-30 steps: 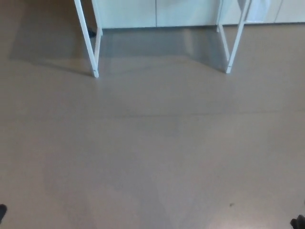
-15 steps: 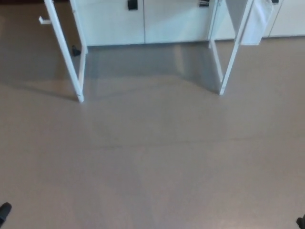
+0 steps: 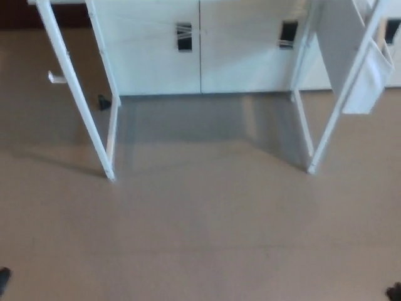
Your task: The robot walks towards a desk on which an air pump is kept in the middle. It lifts it up and holds it with its left hand and uses its right hand to compress it by pushing its handle inwards.
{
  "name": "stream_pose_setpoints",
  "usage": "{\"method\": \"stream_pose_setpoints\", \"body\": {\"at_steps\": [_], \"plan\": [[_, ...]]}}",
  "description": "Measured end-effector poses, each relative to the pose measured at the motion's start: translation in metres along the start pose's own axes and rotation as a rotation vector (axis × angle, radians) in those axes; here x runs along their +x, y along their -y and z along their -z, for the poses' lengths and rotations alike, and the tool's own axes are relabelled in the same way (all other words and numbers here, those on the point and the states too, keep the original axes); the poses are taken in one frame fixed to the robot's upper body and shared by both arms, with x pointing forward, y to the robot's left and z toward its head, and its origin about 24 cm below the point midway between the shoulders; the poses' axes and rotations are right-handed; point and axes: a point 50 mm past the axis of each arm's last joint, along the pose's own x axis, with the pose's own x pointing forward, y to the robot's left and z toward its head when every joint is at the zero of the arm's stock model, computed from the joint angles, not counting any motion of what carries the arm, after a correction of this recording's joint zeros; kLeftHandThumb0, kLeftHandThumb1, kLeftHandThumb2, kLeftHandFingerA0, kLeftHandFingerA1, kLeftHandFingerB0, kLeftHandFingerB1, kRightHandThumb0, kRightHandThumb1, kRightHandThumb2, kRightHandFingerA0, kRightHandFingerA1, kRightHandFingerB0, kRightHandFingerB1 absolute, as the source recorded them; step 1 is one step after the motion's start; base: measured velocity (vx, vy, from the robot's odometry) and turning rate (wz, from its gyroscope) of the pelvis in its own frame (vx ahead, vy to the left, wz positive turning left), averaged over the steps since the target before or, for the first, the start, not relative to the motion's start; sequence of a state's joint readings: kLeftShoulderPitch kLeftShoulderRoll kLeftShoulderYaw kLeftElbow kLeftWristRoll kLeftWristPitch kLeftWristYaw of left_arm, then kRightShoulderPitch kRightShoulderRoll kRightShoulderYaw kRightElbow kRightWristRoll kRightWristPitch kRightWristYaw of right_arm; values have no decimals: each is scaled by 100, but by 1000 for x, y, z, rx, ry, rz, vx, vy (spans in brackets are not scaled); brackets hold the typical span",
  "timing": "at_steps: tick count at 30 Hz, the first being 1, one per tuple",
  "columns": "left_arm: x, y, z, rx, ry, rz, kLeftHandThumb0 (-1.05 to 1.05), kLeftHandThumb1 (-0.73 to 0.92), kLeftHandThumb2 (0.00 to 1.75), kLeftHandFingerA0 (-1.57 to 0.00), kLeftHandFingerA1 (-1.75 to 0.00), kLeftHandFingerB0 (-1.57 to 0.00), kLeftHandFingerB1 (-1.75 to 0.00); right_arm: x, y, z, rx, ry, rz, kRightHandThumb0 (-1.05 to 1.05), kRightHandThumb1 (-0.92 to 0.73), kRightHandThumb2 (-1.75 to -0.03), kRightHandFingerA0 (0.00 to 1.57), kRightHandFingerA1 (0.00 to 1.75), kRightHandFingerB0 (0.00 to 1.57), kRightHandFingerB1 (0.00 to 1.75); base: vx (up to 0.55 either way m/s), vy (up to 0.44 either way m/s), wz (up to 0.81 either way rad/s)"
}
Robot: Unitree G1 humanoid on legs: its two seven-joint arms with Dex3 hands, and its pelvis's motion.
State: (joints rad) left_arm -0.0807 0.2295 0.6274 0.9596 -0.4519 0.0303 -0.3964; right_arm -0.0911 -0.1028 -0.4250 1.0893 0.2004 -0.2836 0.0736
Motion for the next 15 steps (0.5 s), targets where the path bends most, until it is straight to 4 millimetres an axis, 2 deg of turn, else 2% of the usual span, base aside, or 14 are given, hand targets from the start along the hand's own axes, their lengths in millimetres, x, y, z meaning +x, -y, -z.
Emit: {"method": "stream_pose_setpoints", "body": {"at_steps": [5, 9, 10, 11, 12, 15], "plan": [[1, 2, 1, 3, -5, 14, -19, 84, 70, -28, -41, -17, -30, 2, 2, -5, 0, 17, 7, -17, -62, -58, 71, 45, 57, 41, 485, -81, 3], [0, 1, 3, 6, -14, 15, -18, 84, 70, -28, -41, -17, -30, 1, 4, -3, -2, 12, 12, -17, -62, -58, 71, 46, 58, 41, 403, -71, -23], [-1, 0, 5, 7, -19, 13, -13, 63, 105, -23, -55, -6, -46, -1, 6, 0, -4, 3, 16, -18, -61, -58, 70, 46, 57, 41, 404, -56, -26], [-2, -2, 6, 8, -25, 10, -13, 63, 105, -23, -55, -6, -46, -3, 8, 4, -5, -6, 21, -18, -61, -58, 70, 46, 57, 41, 414, -37, -23], [-3, -3, 8, 8, -29, 9, -19, 86, 69, -33, -43, -19, -30, -4, 9, 5, -6, -11, 24, -19, -63, -59, 64, 44, 54, 40, 422, -32, -34], [-6, -6, 14, 12, -52, 6, -18, 87, 68, -33, -42, -17, -29, -9, 13, 14, -10, -27, 27, -19, -65, -59, 63, 44, 53, 40, 500, 163, -53]]}}
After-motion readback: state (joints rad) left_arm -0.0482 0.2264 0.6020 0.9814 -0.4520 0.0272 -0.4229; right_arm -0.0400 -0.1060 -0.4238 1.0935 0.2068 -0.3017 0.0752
